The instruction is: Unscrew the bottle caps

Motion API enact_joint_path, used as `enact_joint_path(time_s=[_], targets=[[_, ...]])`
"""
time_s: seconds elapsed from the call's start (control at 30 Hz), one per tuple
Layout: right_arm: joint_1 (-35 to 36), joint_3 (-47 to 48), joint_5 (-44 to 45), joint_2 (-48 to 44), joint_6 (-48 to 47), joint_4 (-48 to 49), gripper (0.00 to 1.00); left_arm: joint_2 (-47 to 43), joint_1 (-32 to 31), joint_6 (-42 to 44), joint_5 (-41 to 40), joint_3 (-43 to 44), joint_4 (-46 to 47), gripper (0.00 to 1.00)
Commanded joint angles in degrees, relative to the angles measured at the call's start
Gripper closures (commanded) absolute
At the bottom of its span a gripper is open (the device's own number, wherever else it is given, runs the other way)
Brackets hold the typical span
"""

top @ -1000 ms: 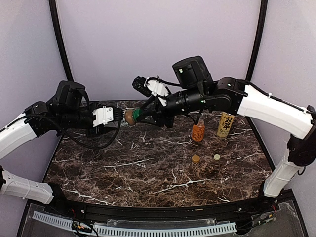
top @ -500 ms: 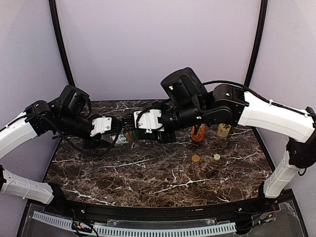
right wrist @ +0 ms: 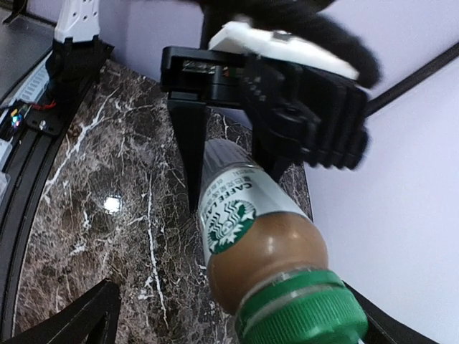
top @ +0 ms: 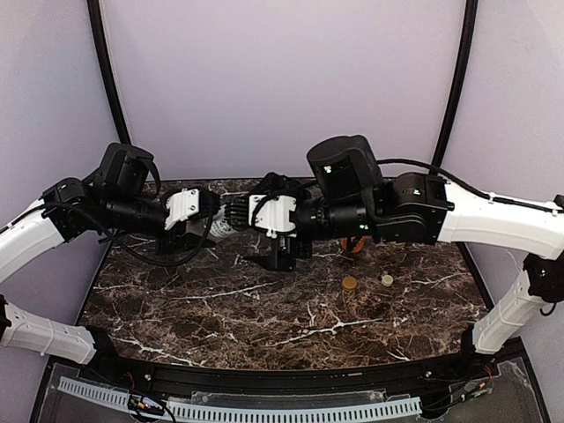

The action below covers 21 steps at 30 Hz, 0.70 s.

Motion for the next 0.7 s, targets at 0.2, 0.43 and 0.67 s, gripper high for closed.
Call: enact_joint_path(time_s=[0.2,0.43,0.67], targets=[[-11.4,0.6,-10.1,-5.9,46.7,11.2,0.01,-2.2,1.4,-0.3,-8.7,-1.7,11.2,0.7],[-13.8,3.8,-18.9,-0.4,69.6,14.1,0.04,-2.6,1.4,3.3,-17.7,-4.6,18.0,0.7],[-14.2,6.9,-19.5,3.1,71.9,14.4,0.23,-3.3,1.4,4.7,-19.1,-5.9,20.2,0.69]])
